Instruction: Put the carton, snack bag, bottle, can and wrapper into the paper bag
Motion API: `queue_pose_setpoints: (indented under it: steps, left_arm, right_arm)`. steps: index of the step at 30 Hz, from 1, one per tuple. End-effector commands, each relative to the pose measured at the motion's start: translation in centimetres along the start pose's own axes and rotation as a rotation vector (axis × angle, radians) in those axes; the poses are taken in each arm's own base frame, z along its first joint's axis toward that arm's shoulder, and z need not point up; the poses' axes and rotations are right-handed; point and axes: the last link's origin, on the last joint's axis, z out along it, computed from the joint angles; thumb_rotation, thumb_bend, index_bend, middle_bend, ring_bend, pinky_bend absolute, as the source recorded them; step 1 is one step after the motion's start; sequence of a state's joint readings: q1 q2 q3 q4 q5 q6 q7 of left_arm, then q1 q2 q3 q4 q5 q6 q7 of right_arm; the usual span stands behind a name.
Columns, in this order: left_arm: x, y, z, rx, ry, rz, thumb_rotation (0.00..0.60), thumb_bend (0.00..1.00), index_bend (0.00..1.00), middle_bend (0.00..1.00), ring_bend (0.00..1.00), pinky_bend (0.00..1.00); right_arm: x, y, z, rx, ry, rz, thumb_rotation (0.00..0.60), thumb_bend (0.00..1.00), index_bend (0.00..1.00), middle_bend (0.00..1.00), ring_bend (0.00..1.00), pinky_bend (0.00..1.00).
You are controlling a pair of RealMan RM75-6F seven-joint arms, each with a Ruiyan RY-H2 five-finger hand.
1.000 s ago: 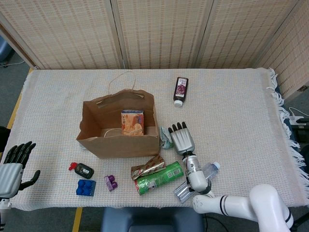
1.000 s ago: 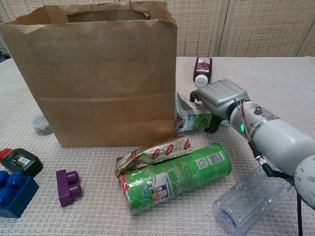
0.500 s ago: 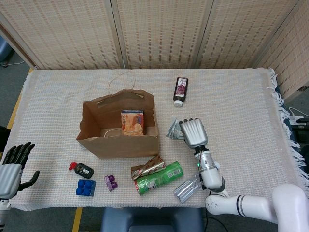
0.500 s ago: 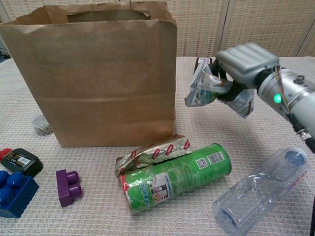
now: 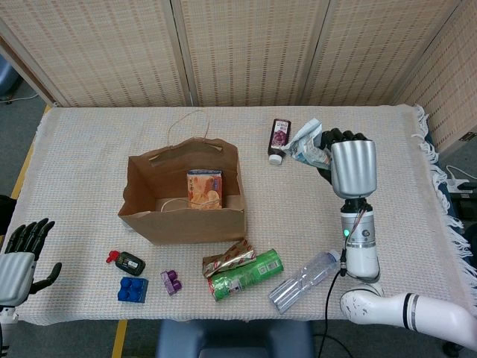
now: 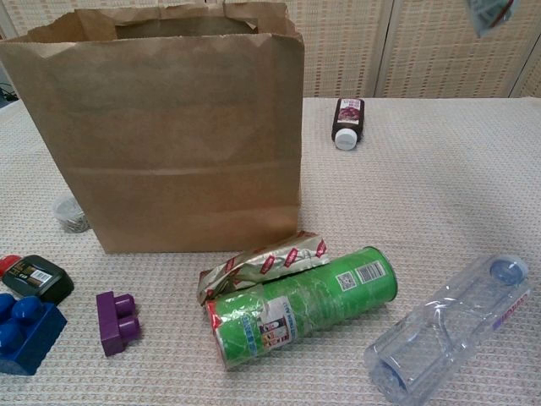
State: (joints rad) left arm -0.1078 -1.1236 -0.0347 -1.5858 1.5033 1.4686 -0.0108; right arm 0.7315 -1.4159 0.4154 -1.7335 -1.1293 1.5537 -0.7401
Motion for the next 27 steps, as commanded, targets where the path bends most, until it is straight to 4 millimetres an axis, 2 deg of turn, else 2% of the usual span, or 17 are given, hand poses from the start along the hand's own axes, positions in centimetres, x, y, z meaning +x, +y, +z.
queue_pose_setpoints:
  steps: [1, 4, 8, 12, 17, 21, 27]
  left_arm:
    - [0.0, 0.0, 0.0, -0.001, 0.000, -0.001, 0.600, 0.37, 0.00, 0.00, 0.00, 0.00]
    - [0.0, 0.0, 0.0, -0.001, -0.001, -0.002, 0.600, 0.37, 0.00, 0.00, 0.00, 0.00]
    - [0.0, 0.0, 0.0, -0.002, -0.002, -0.005, 0.600, 0.37, 0.00, 0.00, 0.00, 0.00]
    - [0.0, -0.1, 0.0, -0.003, -0.001, -0.010, 0.600, 0.37, 0.00, 0.00, 0.00, 0.00]
    - [0.1, -0.1, 0.0, -0.004, -0.003, -0.016, 0.600, 0.37, 0.00, 0.00, 0.00, 0.00]
    - [0.1, -0.2, -0.1, -0.005, -0.003, -0.020, 0.600, 0.37, 0.00, 0.00, 0.00, 0.00]
    - [0.0, -0.2, -0.1, -0.006, -0.002, -0.013, 0.600, 0.37, 0.00, 0.00, 0.00, 0.00]
  right_arm:
    - [3.5, -2.6, 1.9, 0.030, 0.168, 0.056, 0.600, 0.32, 0.69, 0.59, 0.59, 0.68]
    - [4.6, -5.1, 2.5, 0.073, 0.197, 0.057, 0.600, 0.32, 0.69, 0.59, 0.59, 0.68]
    - [5.0, -8.7, 2.6, 0.151, 0.218, 0.030, 0.600, 0.32, 0.69, 0.59, 0.59, 0.68]
    - [4.2, -12.2, 2.2, 0.216, 0.208, 0.020, 0.600, 0.32, 0.68, 0.59, 0.59, 0.68]
    - [2.8, -15.7, 1.0, 0.288, 0.181, 0.013, 0.600, 0.32, 0.68, 0.59, 0.59, 0.68]
    - [1.7, -17.7, 0.4, 0.317, 0.167, -0.001, 0.600, 0.32, 0.68, 0.59, 0.59, 0.68]
    - [-0.3, -19.5, 0.2, 0.339, 0.154, -0.067, 0.600, 0.32, 0.68, 0.59, 0.58, 0.67]
